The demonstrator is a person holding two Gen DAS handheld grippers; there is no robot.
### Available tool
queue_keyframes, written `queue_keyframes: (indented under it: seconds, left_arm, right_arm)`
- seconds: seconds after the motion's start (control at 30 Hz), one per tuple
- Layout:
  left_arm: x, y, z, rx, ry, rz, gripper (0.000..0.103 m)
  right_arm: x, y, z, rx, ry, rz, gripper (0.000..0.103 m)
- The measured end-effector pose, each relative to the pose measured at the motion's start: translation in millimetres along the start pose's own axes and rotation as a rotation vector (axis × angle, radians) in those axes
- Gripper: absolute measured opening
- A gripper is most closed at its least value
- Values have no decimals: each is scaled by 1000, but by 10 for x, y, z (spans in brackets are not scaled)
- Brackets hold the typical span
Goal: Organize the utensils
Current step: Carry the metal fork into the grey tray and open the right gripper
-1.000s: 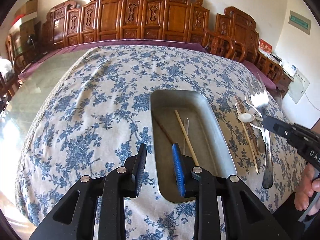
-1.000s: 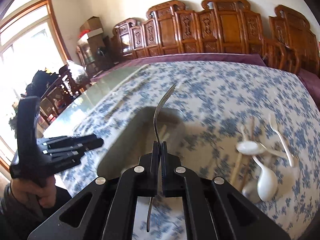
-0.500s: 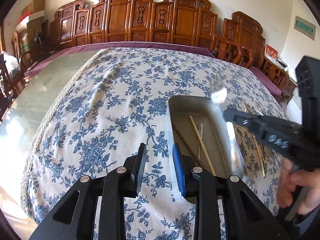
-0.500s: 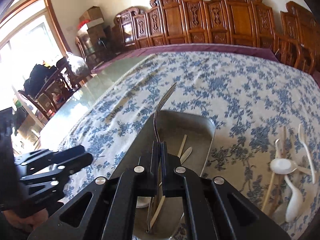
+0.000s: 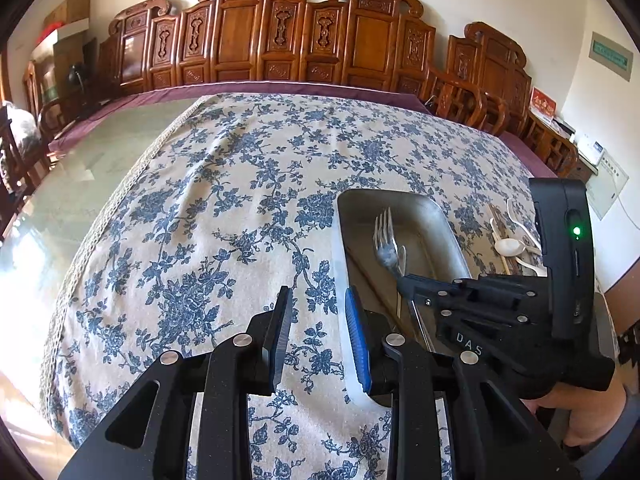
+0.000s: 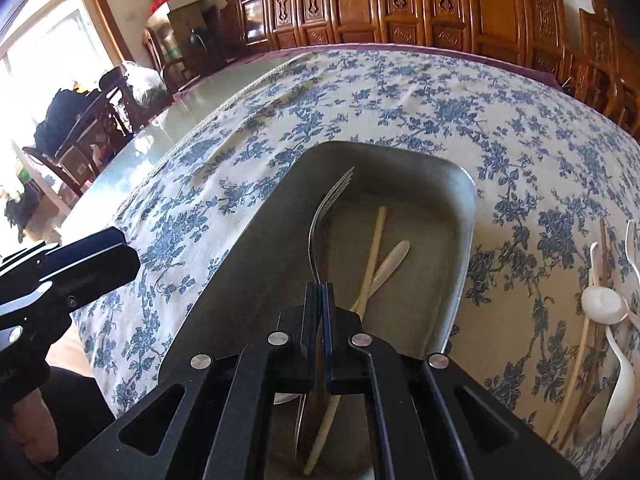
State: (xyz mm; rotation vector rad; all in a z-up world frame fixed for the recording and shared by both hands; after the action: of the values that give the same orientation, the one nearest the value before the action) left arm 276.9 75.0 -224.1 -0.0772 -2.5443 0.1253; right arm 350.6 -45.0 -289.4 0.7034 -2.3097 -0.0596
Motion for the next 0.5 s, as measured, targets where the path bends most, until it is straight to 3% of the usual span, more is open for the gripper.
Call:
queue_keyframes:
  seconds: [0.17, 0.27, 0.43, 0.5]
  left_arm:
    - [-19, -62, 0, -5, 3, 6, 26]
    - [-24, -159, -10, -11, 1, 21, 32]
    - [-29, -405, -11, -31, -2, 55, 34]
    - [-31, -503, -6, -39, -3, 68, 41]
  right_arm:
    - [163, -49, -96, -7, -49, -10, 7]
    - [350, -153, -142, 8, -84, 0, 7]
    - [757, -599, -192, 39, -127, 73, 7]
    - [896, -843, -209, 41, -133, 113, 7]
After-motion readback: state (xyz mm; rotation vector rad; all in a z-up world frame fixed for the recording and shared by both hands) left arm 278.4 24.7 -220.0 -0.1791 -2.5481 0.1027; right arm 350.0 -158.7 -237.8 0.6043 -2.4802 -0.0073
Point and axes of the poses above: each gripper's, at about its wrist camera, not at the fingertips, and x roughly against the way its jaws point, y to its left, z to its underside, the point moved 7 cm from there along -x, roughly the way its jaws point, and after that the axes turned 15 degrees about -y, right-handed, at the moved point
